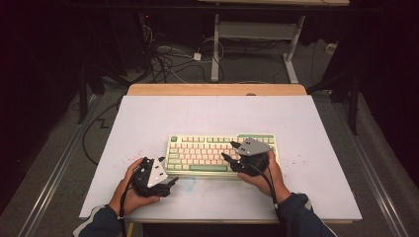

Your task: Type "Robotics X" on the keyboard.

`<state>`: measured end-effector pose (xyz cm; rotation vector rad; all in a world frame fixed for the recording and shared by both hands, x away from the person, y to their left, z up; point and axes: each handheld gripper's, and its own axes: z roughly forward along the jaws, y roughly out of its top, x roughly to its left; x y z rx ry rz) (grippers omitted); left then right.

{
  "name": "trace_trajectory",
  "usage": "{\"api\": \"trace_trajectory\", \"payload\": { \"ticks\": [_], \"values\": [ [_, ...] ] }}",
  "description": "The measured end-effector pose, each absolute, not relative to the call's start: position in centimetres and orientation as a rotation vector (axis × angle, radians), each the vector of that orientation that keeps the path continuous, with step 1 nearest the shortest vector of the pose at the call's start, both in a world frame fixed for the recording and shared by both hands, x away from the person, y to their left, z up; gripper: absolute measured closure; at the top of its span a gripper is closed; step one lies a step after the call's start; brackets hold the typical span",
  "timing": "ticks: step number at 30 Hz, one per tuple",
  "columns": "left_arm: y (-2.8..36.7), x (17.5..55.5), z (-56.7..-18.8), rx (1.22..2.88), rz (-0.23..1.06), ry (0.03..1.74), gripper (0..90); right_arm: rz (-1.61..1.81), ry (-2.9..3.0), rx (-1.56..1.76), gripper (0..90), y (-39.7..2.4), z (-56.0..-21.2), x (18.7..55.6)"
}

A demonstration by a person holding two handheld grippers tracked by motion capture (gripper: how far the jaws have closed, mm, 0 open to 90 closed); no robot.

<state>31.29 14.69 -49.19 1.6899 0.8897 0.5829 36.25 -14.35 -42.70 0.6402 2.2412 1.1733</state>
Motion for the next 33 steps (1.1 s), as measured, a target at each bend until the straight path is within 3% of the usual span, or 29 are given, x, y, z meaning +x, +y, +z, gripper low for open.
{"api": "trace_trajectory", "payload": {
  "ticks": [4, 17, 26, 33],
  "values": [
    [14.7, 31.3, -48.9, 1.661, 0.586, 0.896, 21.0, 1.207, 2.186, 0.632, 36.1, -15.5, -42.4, 35.2],
    [15.0, 31.4, -48.0, 1.598, 0.579, 0.91, 22.9, 1.23, 2.071, 0.677, 23.7, -18.9, -43.3, 33.0],
    [15.2, 31.4, -47.6, 1.591, 0.569, 0.914, 23.5, 1.208, 2.048, 0.705, 22.5, -20.3, -44.1, 32.1],
    [15.0, 31.6, -47.2, 1.589, 0.567, 0.924, 33.1, 1.177, 2.059, 0.702, 22.7, -20.7, -45.0, 31.2]
  ]
}}
